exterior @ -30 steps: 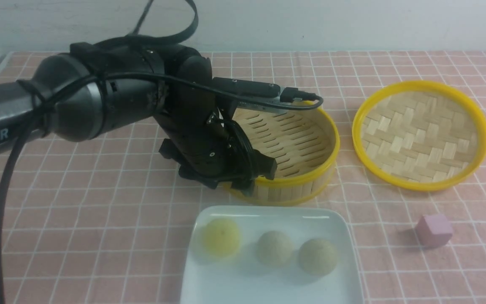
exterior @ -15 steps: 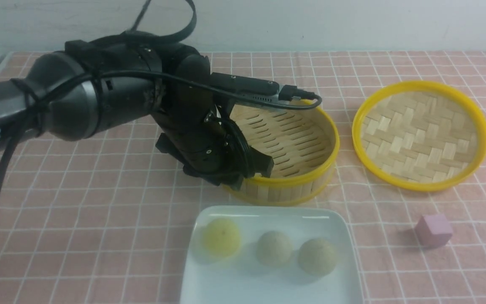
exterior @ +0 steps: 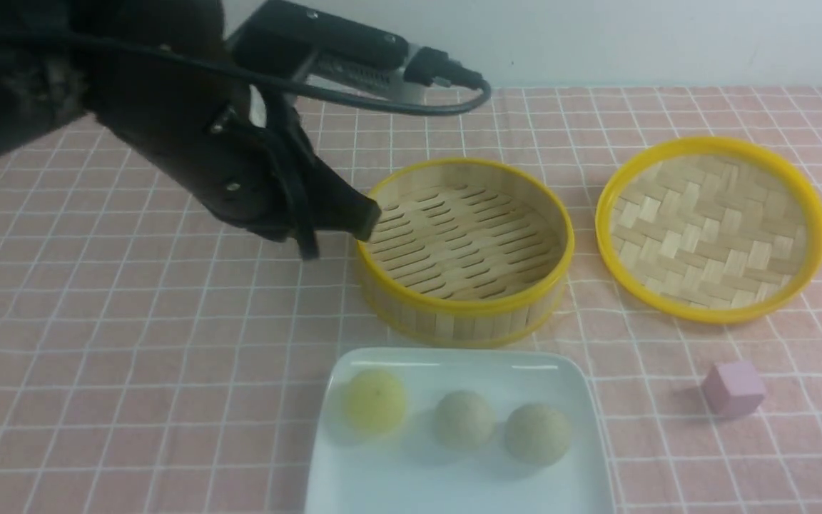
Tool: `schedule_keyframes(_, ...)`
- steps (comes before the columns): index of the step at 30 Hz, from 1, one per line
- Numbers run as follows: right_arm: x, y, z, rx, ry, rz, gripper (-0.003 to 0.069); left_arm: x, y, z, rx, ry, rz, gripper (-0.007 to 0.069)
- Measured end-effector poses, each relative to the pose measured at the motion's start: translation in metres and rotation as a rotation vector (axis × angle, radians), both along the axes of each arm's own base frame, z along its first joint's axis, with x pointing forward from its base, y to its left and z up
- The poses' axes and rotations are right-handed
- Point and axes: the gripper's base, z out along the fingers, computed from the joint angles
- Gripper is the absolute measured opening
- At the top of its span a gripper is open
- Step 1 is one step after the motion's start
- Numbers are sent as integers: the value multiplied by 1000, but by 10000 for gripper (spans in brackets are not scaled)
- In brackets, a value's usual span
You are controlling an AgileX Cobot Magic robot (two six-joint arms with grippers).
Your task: Put the steamed buns into the plate on the pink tablecloth.
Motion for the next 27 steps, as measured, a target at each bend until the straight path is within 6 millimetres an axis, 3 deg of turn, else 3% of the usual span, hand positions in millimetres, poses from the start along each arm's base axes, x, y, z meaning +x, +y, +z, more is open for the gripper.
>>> schedule_keyframes(9, 1, -4, -4, -3, -12, -73, 50, -60, 57, 57, 12, -118, 91, -1)
schedule_keyframes(13, 1, -3, -4, 0, -15, -72, 53, -92, 82, 68, -49, -135, 150, -1)
schedule_keyframes(18, 1, -3, -4, 0, -15, -72, 61, -132, 112, 55, -103, -141, 210, 0)
schedule_keyframes(24, 1, -3, -4, -1, -15, -72, 67, -181, 142, 31, -291, -129, 297, 6)
schedule_keyframes(25, 1, -3, -4, -12, -15, -68, 69, -198, 154, 20, -348, -139, 313, 6)
schedule_keyframes(27, 1, -3, -4, -22, -15, -65, 72, -213, 164, 5, -393, -174, 312, 6)
